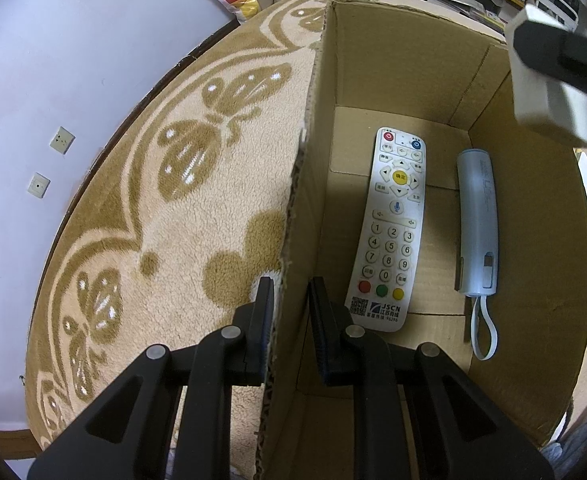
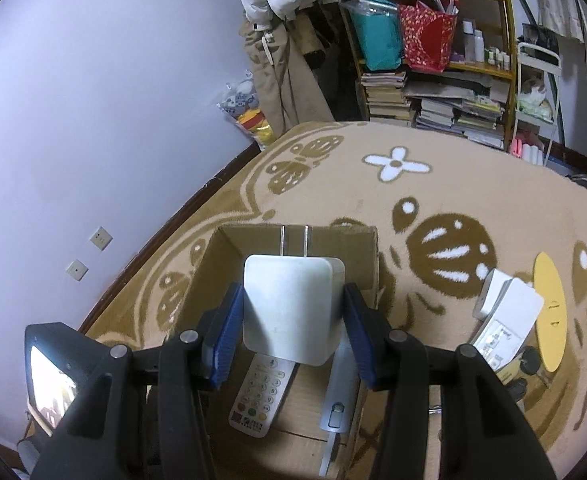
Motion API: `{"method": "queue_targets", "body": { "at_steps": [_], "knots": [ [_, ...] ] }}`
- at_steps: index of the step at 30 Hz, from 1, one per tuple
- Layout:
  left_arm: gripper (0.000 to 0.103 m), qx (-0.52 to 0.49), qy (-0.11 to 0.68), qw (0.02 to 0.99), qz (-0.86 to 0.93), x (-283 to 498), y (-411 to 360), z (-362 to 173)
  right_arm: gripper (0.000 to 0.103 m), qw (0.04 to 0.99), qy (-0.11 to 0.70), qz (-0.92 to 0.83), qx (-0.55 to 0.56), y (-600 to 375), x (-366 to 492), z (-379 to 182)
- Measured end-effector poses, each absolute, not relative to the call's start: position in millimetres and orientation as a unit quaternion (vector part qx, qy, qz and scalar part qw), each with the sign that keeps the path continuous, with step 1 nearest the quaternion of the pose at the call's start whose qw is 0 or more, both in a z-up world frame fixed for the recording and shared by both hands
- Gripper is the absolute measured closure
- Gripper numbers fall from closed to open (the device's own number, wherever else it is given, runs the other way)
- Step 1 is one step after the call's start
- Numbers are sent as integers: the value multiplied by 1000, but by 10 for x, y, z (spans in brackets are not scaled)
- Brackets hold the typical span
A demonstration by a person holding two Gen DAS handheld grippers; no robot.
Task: Organize rigid objects
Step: 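Lower the plug beside the handset and open the right tool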
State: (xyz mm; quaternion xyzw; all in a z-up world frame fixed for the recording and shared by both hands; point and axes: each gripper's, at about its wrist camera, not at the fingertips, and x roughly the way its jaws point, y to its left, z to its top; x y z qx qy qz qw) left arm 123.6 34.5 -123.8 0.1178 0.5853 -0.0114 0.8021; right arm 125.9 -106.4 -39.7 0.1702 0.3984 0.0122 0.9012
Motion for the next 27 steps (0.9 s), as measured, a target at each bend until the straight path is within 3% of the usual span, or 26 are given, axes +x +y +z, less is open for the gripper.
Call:
{"method": "queue_targets", "body": {
  "at_steps": [27],
  "knots": [
    [85,118,585,802,-12,1244,353,-1243,49,889,421,14,177,-1117,1261,-562]
  ]
}}
